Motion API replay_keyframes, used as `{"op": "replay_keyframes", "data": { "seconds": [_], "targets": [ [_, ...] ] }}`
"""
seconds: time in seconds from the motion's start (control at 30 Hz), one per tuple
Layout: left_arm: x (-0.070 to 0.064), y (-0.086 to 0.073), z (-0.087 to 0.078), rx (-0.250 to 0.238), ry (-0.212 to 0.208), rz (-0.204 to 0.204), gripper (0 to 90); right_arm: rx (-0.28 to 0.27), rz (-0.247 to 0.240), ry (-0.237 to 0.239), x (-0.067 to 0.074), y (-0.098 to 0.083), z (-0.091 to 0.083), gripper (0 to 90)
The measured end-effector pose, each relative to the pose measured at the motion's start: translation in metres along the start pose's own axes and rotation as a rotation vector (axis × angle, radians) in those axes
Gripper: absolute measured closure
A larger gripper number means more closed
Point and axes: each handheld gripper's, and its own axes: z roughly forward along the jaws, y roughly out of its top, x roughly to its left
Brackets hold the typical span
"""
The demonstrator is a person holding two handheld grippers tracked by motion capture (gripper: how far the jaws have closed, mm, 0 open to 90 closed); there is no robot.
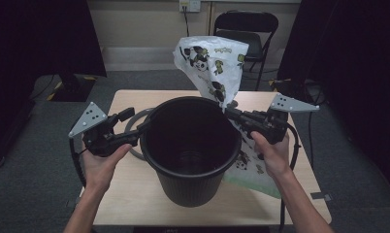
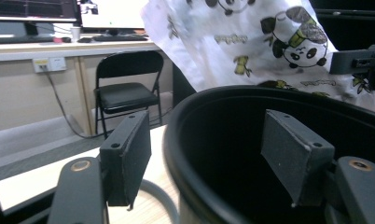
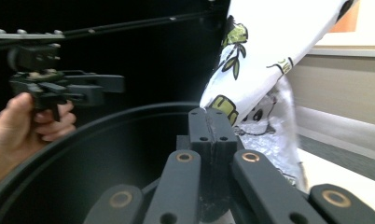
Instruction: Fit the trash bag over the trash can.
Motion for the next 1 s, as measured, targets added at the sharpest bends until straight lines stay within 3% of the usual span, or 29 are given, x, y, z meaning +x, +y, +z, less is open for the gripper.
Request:
{"op": "replay_keyframes", "data": {
  "seconds": [0.23, 0.5, 0.6, 0.8, 0.87, 1.0],
  "targets": [
    [-0.015, 0.007, 0.004, -0.011, -0.040, 0.029, 32.0, -0.016, -0.010, 0.087, 0.020, 0.000, 0.003, 90.0],
    [-0.029, 0.016, 0.010, -0.024, -0.117, 0.060, 29.0, -0.001, -0.012, 0.158, 0.034, -0.009, 0.012, 90.0],
    [-0.030, 0.021, 0.014, -0.044, -0.172, 0.029, 27.1, 0.007, -0.027, 0.176, 0.040, -0.009, 0.013, 90.0],
    [-0.036, 0.030, 0.023, -0.050, -0.237, 0.002, 22.8, 0.038, -0.060, 0.206, 0.049, -0.012, 0.016, 90.0],
    [-0.038, 0.032, 0.027, -0.047, -0.238, -0.004, 22.8, 0.049, -0.073, 0.204, 0.051, -0.014, 0.018, 90.0],
    [-0.044, 0.036, 0.033, -0.039, -0.242, 0.020, 23.5, 0.063, -0.076, 0.221, 0.052, -0.018, 0.019, 90.0]
  ]
}}
